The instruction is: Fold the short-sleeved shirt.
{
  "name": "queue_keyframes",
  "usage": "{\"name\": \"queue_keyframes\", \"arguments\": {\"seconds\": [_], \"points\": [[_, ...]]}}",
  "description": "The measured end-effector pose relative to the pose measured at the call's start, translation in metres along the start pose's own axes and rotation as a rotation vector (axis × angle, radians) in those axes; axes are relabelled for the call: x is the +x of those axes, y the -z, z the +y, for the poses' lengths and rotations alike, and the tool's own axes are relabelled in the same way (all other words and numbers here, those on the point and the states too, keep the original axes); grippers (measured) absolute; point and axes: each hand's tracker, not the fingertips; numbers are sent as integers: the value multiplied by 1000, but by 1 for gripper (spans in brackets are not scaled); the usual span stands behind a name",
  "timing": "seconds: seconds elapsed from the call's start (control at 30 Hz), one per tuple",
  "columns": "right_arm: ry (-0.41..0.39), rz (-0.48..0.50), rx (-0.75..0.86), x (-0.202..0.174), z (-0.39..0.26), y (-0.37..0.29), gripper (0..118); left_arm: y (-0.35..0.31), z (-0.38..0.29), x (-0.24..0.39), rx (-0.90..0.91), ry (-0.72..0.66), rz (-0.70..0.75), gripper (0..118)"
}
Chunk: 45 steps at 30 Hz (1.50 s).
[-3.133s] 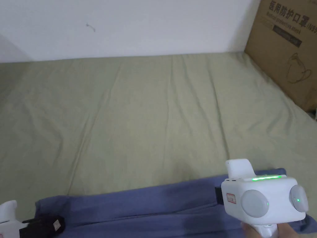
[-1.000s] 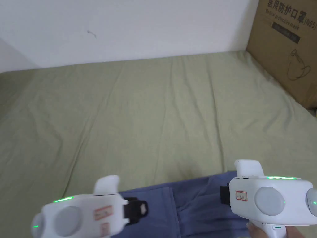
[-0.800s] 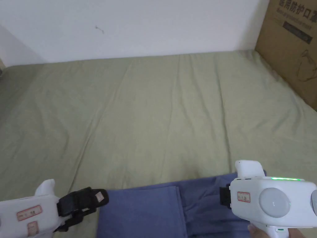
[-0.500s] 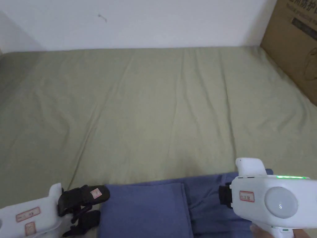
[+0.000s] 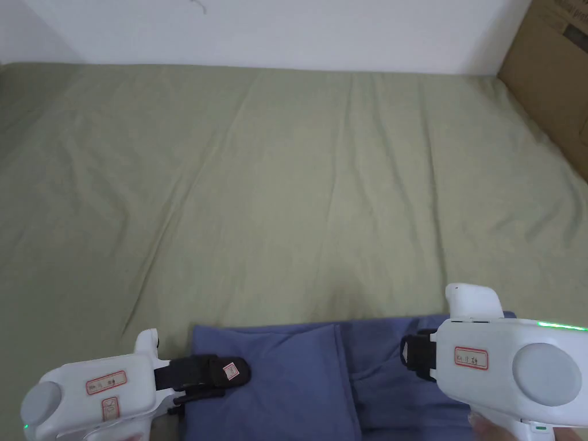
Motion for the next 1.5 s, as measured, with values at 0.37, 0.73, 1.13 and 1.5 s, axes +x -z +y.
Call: {"name": "queue_keyframes", "arguments": {"seconds": [0.37,0.73,1.13,1.5], "points": [[2,60,33,-8,-1,-13,0,-101,-17,132,106,373,585,9],[-18,99,67,-15,-6,-30,0,-48,-24,186,42,539,906,10],[-4,68,70,7,-9,-41,0,102,-22,188,-144,253,507,41],[26,75,90,16,-9,-37,0,85,-28,211,-99,398,457,110]]}}
